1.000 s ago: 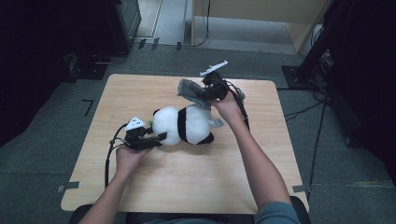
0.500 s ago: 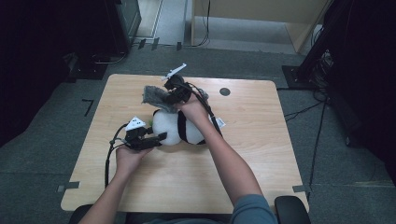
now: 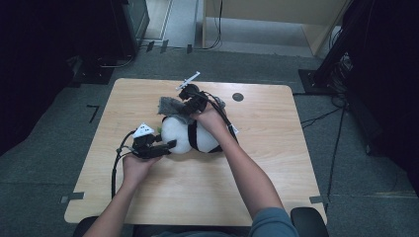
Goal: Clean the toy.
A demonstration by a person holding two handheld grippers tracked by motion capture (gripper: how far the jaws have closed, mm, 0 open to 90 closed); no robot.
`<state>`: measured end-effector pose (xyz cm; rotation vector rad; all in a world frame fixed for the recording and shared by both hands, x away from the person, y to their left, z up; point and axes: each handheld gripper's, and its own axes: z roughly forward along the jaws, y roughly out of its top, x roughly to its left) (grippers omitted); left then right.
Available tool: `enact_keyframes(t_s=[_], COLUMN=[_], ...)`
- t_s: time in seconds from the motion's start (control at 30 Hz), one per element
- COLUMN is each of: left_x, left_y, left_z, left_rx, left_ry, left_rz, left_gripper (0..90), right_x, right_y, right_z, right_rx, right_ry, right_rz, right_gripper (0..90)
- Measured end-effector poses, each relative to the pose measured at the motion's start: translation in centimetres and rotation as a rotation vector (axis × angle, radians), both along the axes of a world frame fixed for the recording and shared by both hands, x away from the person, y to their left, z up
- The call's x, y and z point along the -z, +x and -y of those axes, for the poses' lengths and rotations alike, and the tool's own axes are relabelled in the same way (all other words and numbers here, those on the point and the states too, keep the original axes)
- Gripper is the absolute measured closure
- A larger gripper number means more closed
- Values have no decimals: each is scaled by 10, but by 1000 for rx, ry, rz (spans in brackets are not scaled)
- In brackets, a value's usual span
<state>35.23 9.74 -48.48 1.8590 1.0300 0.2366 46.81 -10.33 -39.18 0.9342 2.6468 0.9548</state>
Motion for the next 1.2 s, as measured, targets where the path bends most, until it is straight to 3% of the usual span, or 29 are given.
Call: enact_keyframes(t_s=[0.17,0.33,0.53,0.67,0.77,0.9,1.2], left_x=[0,1,1,2,1,0,0], left_y=[0,0,1,1,1,0,0], left_z=[0,0,-1,-1,-1,-1,-1], left_rx=[4,3,6,5,4,3,4], left_ry=[2,2,0,-6,-4,-7,-4], left_rz=[3,8,6,4,1,3,11], left_gripper=[416,416,416,415,416,418,421], right_x=[-4,-10,-13,-12,-17,-27,-30], right_y=[3,4,4,0,-5,-16,-42], right_z=[33,63,94,105,105,93,41], right_rx=[62,108,159,179,179,130,8], right_ry=[29,24,11,18,49,82,105], right_rz=[0,9,28,28,39,73,94], right_gripper=[743,743,744,744,745,743,739])
